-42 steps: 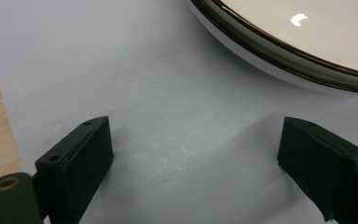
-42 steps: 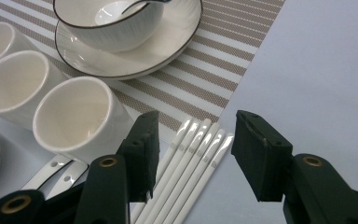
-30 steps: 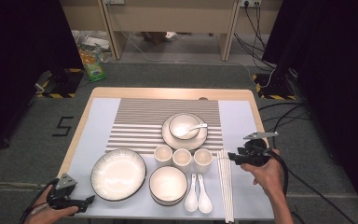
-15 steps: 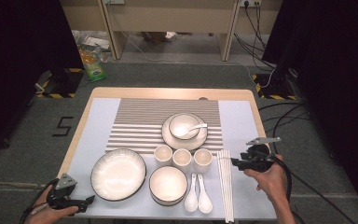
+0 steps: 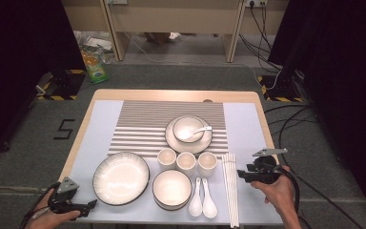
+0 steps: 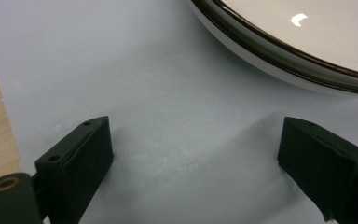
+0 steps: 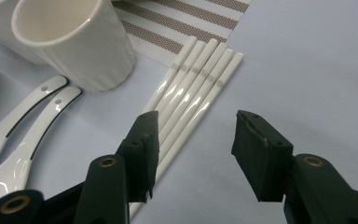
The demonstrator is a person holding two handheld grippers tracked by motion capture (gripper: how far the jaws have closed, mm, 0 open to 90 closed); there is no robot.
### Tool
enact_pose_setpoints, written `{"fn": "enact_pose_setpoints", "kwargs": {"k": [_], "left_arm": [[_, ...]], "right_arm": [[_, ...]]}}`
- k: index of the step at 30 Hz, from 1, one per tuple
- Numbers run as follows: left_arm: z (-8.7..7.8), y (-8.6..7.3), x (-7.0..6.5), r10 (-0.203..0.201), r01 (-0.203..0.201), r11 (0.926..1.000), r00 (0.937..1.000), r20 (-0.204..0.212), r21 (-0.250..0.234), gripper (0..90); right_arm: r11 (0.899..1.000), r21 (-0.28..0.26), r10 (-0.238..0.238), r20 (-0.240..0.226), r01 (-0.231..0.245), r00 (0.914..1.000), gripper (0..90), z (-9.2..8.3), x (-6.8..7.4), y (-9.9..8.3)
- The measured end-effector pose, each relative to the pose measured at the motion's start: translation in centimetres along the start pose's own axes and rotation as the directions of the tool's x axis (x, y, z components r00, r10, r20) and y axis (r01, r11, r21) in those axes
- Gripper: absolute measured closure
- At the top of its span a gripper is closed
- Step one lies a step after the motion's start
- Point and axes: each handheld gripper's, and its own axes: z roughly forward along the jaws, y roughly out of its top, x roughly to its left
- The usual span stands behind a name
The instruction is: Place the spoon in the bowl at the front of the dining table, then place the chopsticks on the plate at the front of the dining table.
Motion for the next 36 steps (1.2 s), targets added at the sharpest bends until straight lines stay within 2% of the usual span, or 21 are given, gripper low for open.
{"fn": "enact_pose_setpoints", "kwargs": {"k": [15, 28, 36], "left_arm": [[0.0, 0.0, 0.0, 0.0, 0.0, 1.0, 1.0, 0.0, 0.0, 8.9], [0.0, 0.1, 0.0, -0.001, 0.001, 1.0, 1.0, -0.002, 0.004, 8.9], [0.0, -0.1, 0.0, 0.001, -0.001, 1.0, 1.0, 0.0, -0.005, 8.9]], "right_arm": [[0.999, 0.019, -0.029, -0.003, 0.029, 0.9996, 50.1, -0.1, 0.7, -0.5], [0.997, 0.059, -0.043, 0.021, 0.041, 0.9989, 50.2, 0.7, 1.0, -1.2], [0.996, 0.08, -0.035, 0.028, 0.033, 0.999, 50.6, 1.5, 1.2, -1.2]]}}
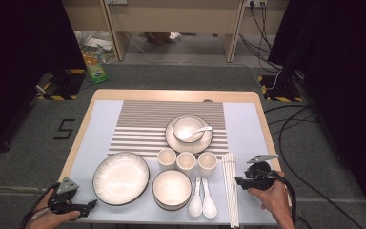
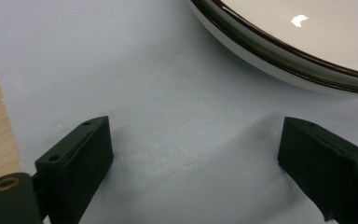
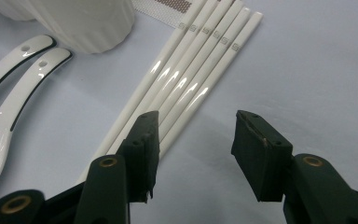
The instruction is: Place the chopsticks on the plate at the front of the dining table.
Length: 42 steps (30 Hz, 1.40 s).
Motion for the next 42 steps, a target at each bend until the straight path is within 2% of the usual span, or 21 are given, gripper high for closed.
{"fn": "enact_pose_setpoints", "kwargs": {"k": [7, 11, 12, 14, 19, 22, 25, 30, 34, 42], "left_arm": [[0.0, 0.0, 0.0, -0.001, 0.001, 1.0, 1.0, -0.001, -0.004, 8.9], [0.0, 0.0, 0.0, 0.0, 0.0, 1.0, 1.0, 0.0, -0.002, 8.9], [0.0, 0.0, 0.0, -0.001, 0.001, 1.0, 1.0, -0.001, -0.004, 8.9], [0.0, 0.1, 0.0, 0.001, -0.001, 1.0, 1.0, 0.0, 0.004, 8.9], [0.0, 0.0, 0.0, 0.001, -0.001, 1.0, 1.0, 0.0, 0.003, 8.9], [0.0, 0.0, 0.0, 0.001, -0.001, 1.0, 1.0, 0.0, 0.004, 8.9], [0.0, 0.1, 0.0, 0.0, 0.0, 1.0, 1.0, -0.001, 0.003, 8.8], [0.0, 0.0, 0.0, 0.0, 0.0, 1.0, 1.0, 0.0, 0.003, 8.9], [0.0, 0.0, 0.0, -0.001, 0.001, 1.0, 1.0, 0.0, 0.003, 8.9], [0.0, 0.1, 0.0, 0.001, -0.001, 1.0, 1.0, 0.001, 0.008, 8.9]], "right_arm": [[0.999, 0.046, -0.013, 0.015, 0.012, 0.9998, 51.7, 1.0, 0.4, 0.6], [0.998, 0.06, 0.0, 0.013, -0.001, 0.9999, 53.0, 1.4, 0.2, 1.0], [0.998, 0.06, -0.018, 0.013, 0.017, 0.9998, 53.6, 1.5, 0.0, 1.0], [0.997, 0.077, -0.006, 0.021, 0.004, 0.9998, 54.0, 1.5, 0.1, 1.0], [0.997, 0.079, 0.005, 0.007, -0.006, 1.0, 55.2, 1.6, -0.1, 1.1], [0.997, 0.081, 0.019, -0.017, -0.018, 0.9997, 57.3, 1.8, -0.1, 1.3], [0.993, 0.115, 0.006, 0.003, -0.006, 1.0, 58.8, 1.9, -0.1, 1.5], [0.991, 0.131, 0.008, 0.009, -0.009, 0.9999, 61.5, 2.0, -0.2, 1.6], [0.986, 0.168, 0.01, 0.016, -0.013, 0.9998, 67.5, 2.0, -0.5, 2.0], [0.974, 0.223, 0.048, 0.02, -0.052, 0.9986, 69.4, 2.2, -0.7, 2.8]]}}
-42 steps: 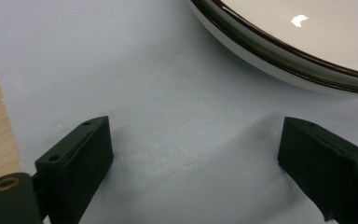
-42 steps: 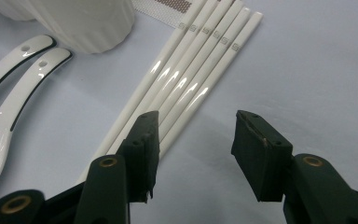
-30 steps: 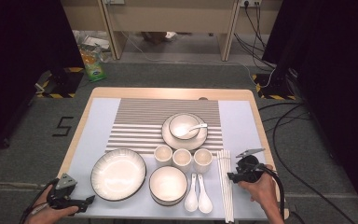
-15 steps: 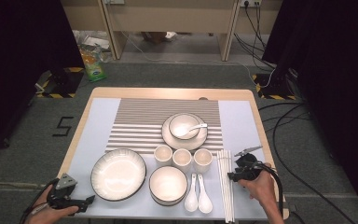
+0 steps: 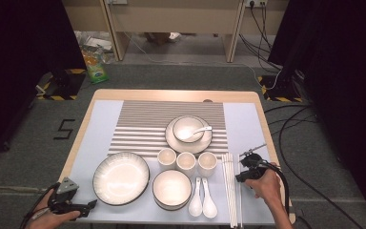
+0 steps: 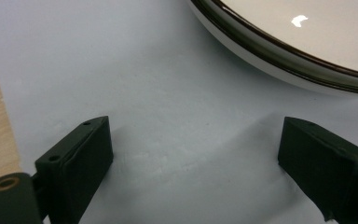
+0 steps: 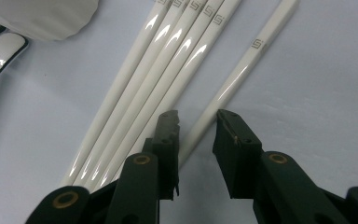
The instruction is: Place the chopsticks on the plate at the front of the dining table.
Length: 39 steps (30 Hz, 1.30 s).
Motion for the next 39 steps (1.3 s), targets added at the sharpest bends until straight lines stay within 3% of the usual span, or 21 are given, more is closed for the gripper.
{"fn": "enact_pose_setpoints", "kwargs": {"k": [7, 13, 15, 24, 30, 39], "left_arm": [[0.0, 0.0, 0.0, 0.0, 0.0, 1.0, 1.0, -0.001, -0.001, 8.9], [0.0, 0.0, 0.0, -0.002, 0.002, 1.0, 1.0, 0.001, -0.002, 8.9], [0.0, 0.0, 0.0, -0.002, 0.002, 1.0, 1.0, 0.001, -0.004, 8.9], [0.0, -0.1, 0.0, -0.002, 0.002, 1.0, 1.0, 0.001, -0.005, 8.9], [0.0, -0.1, 0.0, -0.003, 0.003, 0.9999, 1.0, -0.002, -0.011, 8.9], [0.0, 0.0, 0.0, -0.002, 0.002, 1.0, 1.0, 0.0, -0.002, 8.9]], "right_arm": [[0.995, 0.059, 0.085, -0.034, -0.083, 0.9958, 72.3, 0.1, -0.8, 0.8], [0.988, 0.126, 0.086, 0.003, -0.086, 0.9963, 73.8, 0.3, -0.5, 1.9], [0.985, 0.142, 0.1, -0.006, -0.098, 0.995, 76.1, 0.4, -0.7, 2.2], [0.965, 0.22, 0.153, -0.019, -0.145, 0.988, 81.2, 0.6, -1.5, 3.2], [0.946, 0.274, 0.183, 0.0, -0.176, 0.9831, 83.4, 0.8, -1.6, 4.0], [0.944, 0.268, 0.207, -0.031, -0.192, 0.9778, 84.2, 0.8, -2.1, 3.9]]}}
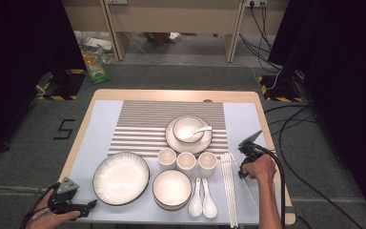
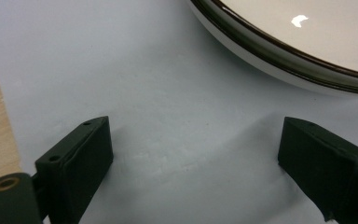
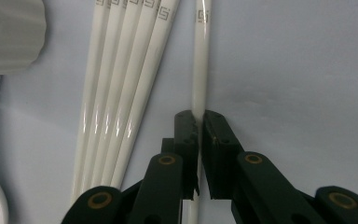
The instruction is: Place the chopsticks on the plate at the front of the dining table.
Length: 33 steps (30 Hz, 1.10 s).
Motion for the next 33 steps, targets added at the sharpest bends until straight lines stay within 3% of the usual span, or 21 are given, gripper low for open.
{"fn": "enact_pose_setpoints", "kwargs": {"k": [6, 10, 14, 15, 19, 23, 25, 26, 27, 29, 30, 33], "left_arm": [[-0.1, -0.1, 0.1, -0.002, 0.002, 0.9999, 1.0, 0.009, -0.01, 9.1], [-0.1, -0.1, 0.2, -0.006, 0.006, 0.9999, 0.9999, 0.014, -0.013, 10.0], [-0.3, -0.2, 0.4, -0.02, 0.02, 0.9994, 0.9996, 0.02, -0.028, 12.6], [-0.5, -0.2, 0.6, -0.02, 0.02, 0.9996, 0.9996, 0.02, -0.02, 16.0], [-1.0, 0.0, 0.4, -0.028, 0.029, 0.9988, 0.9991, 0.032, -0.039, 15.9], [-1.5, 0.5, -0.1, -0.024, 0.026, 0.9976, 0.9992, 0.031, -0.065, 16.1], [-1.7, 0.6, -0.1, -0.019, 0.021, 0.998, 0.9995, 0.025, -0.059, 16.4], [-1.8, 0.6, -0.2, -0.02, 0.021, 0.9979, 0.9996, 0.022, -0.061, 16.4], [-1.9, 0.7, -0.3, -0.025, 0.026, 0.9968, 0.9995, 0.018, -0.075, 16.4], [-2.6, 1.0, -0.5, -0.026, 0.028, 0.9953, 0.9992, 0.032, -0.093, 16.4], [-2.8, 1.1, -0.5, -0.028, 0.031, 0.9943, 0.9991, 0.032, -0.102, 16.4], [-3.4, 1.6, -1.2, -0.013, 0.016, 0.992, 0.9996, 0.024, -0.125, 16.4]], "right_arm": [[1.0, -0.017, -0.01, -0.041, 0.01, 0.9991, 84.7, -0.1, -0.7, -0.3], [0.999, -0.025, -0.024, -0.024, 0.023, 0.9994, 84.7, -0.5, -1.1, -0.4], [0.997, -0.068, -0.044, -0.063, 0.039, 0.997, 84.7, -1.3, -1.5, -0.5], [0.995, -0.087, -0.05, -0.057, 0.045, 0.9971, 84.7, -1.9, -1.6, -0.5], [0.989, -0.134, -0.065, -0.074, 0.055, 0.9952, 84.7, -3.3, -1.6, -0.5], [0.979, -0.195, -0.076, -0.086, 0.058, 0.9934, 84.6, -5.3, -1.6, -0.5], [0.971, -0.23, -0.092, -0.084, 0.071, 0.9922, 84.7, -6.2, -1.5, -0.5], [0.961, -0.267, -0.108, -0.098, 0.079, 0.9893, 84.7, -7.1, -1.5, -0.6], [0.961, -0.267, -0.108, -0.098, 0.079, 0.9893, 84.7, -7.1, -1.5, -0.6], [0.948, -0.305, -0.127, -0.105, 0.09, 0.9863, 84.6, -8.2, -1.2, -0.6], [0.948, -0.305, -0.127, -0.105, 0.09, 0.9863, 84.6, -8.2, -1.2, -0.6], [0.931, -0.347, -0.155, -0.111, 0.108, 0.9816, 84.6, -9.2, -0.7, -0.5]]}}
